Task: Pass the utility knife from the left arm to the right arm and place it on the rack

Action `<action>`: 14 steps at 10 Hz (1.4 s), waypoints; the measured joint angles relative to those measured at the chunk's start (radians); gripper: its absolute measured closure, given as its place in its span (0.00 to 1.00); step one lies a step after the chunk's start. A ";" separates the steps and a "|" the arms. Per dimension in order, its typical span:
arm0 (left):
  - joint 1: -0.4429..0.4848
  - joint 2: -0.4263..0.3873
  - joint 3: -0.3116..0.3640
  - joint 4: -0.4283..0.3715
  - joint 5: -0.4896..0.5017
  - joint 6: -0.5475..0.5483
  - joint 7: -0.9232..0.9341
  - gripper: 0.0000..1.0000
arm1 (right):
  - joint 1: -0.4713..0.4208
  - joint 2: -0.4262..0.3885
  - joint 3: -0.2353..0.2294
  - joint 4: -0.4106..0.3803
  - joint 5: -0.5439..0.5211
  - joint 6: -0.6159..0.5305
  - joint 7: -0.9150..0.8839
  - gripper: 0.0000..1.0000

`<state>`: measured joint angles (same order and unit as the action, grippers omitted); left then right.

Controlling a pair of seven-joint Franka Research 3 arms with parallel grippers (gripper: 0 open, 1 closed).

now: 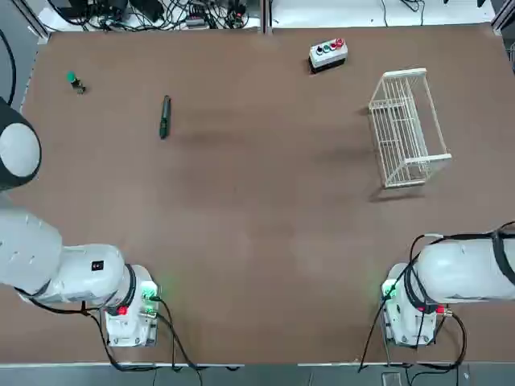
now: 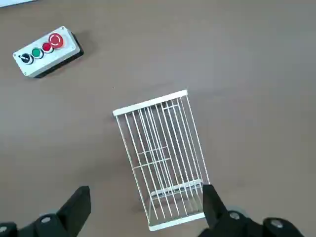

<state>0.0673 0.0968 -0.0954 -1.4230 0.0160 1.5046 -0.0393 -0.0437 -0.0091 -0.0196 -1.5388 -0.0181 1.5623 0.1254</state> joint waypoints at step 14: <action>-0.019 0.285 -0.011 -0.067 -0.001 0.367 -0.095 0.00 | 0.001 0.001 0.014 0.001 0.013 0.010 0.000 0.00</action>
<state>0.0480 0.3817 -0.1064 -1.4899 0.0150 1.8712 -0.1342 -0.0431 -0.0078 -0.0059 -1.5377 -0.0048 1.5728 0.1255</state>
